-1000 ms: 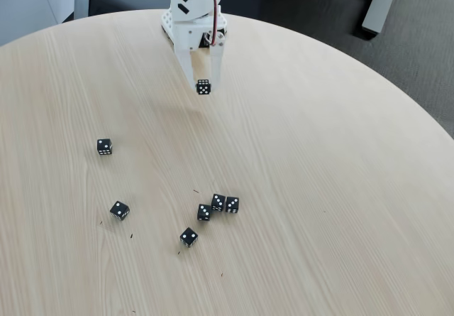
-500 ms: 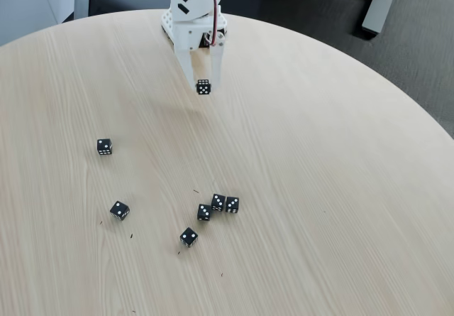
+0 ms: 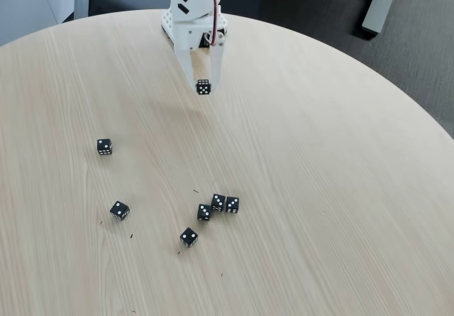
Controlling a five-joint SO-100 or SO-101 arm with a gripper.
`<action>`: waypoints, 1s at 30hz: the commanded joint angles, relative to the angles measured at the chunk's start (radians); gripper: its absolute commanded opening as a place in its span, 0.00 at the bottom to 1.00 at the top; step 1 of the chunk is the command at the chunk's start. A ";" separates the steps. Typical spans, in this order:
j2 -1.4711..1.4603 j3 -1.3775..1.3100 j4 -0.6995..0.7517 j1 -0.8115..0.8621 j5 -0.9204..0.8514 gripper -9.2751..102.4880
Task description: Pick up the dice with number 6
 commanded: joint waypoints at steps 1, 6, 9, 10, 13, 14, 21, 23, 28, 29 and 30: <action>0.008 -0.005 -0.005 0.002 0.009 0.09; 0.008 -0.005 -0.005 0.002 0.009 0.09; 0.008 -0.005 -0.005 -0.009 0.011 0.09; 0.008 -0.005 -0.005 -0.009 0.011 0.09; 0.008 -0.005 -0.005 -0.009 0.011 0.09; 0.008 -0.005 -0.005 -0.009 0.012 0.09; 0.008 -0.005 -0.005 -0.011 0.017 0.09; 0.008 -0.005 -0.006 -0.011 0.017 0.09; 0.008 -0.005 -0.006 -0.011 0.017 0.09; 0.008 -0.005 -0.006 -0.011 0.017 0.09; 0.008 -0.005 -0.006 -0.011 0.017 0.09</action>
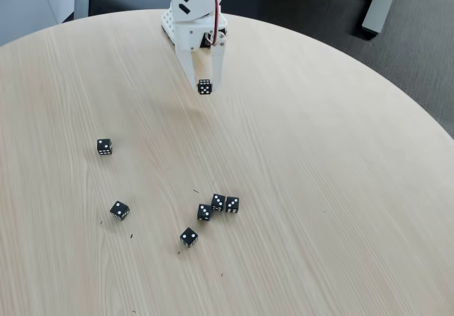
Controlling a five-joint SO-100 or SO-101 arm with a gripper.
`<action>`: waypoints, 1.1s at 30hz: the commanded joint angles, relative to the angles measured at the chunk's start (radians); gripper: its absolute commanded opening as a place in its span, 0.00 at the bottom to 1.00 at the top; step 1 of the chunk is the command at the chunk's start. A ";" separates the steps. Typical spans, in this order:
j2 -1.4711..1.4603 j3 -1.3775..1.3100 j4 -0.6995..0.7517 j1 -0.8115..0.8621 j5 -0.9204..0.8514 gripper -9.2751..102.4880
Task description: Pick up the dice with number 6
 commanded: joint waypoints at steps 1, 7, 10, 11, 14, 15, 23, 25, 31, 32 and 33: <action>0.008 -0.005 -0.006 0.003 0.008 0.09; 0.008 -0.005 -0.006 0.011 0.008 0.09; 0.008 -0.005 -0.006 0.003 0.008 0.09; 0.008 -0.005 -0.006 0.003 0.008 0.09; 0.008 -0.005 -0.006 0.003 0.008 0.09; 0.008 -0.005 -0.006 0.003 0.008 0.09; 0.008 -0.005 -0.006 0.017 0.009 0.09; 0.008 -0.005 -0.006 0.017 0.009 0.09; 0.008 -0.005 -0.006 0.017 0.009 0.09; 0.008 -0.005 -0.006 0.017 0.009 0.09; 0.008 -0.005 -0.006 0.017 0.009 0.09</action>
